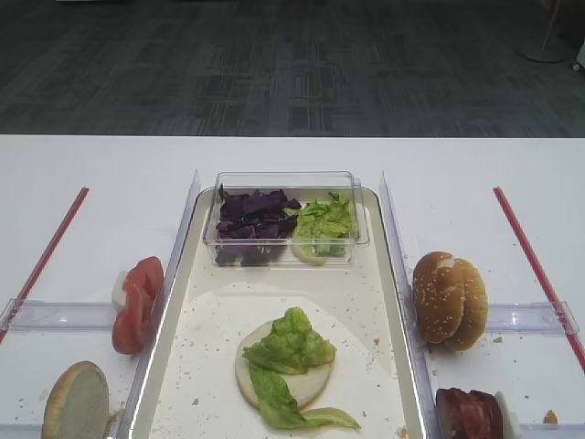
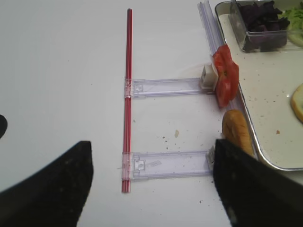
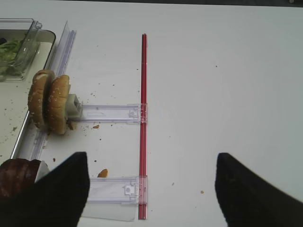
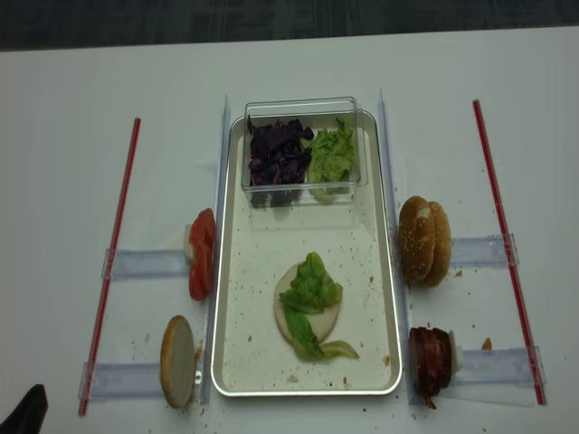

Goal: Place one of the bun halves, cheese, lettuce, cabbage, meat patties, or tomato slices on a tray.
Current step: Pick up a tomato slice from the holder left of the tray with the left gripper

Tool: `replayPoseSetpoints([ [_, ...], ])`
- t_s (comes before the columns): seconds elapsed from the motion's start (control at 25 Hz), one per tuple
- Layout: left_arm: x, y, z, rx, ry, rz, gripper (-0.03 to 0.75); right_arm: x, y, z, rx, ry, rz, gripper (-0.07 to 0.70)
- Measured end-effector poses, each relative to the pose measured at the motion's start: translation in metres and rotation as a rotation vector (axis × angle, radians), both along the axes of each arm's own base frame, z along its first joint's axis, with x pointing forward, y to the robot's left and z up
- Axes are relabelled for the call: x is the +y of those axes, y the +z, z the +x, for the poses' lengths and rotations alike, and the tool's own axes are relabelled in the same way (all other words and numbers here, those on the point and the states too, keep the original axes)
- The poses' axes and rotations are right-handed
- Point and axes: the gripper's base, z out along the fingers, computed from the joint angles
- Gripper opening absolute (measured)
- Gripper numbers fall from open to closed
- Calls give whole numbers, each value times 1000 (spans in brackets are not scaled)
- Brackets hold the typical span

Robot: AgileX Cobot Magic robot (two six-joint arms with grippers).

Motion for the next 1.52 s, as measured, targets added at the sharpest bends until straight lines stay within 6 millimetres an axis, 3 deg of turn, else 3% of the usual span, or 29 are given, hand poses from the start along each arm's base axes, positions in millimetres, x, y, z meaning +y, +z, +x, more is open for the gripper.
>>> replayPoseSetpoints([
  [0.72, 0, 0, 0, 0, 0, 0, 490, 0, 0, 0, 0, 0, 0, 571],
  [0.88, -1, 9, 2, -51, -8, -12, 490, 0, 0, 0, 0, 0, 0, 571],
  [1.12, -5, 36, 44, -12, -34, -76, 490, 0, 0, 0, 0, 0, 0, 571],
  [1.52, -12, 48, 150, 315, -105, -146, 490, 0, 0, 0, 0, 0, 0, 571],
])
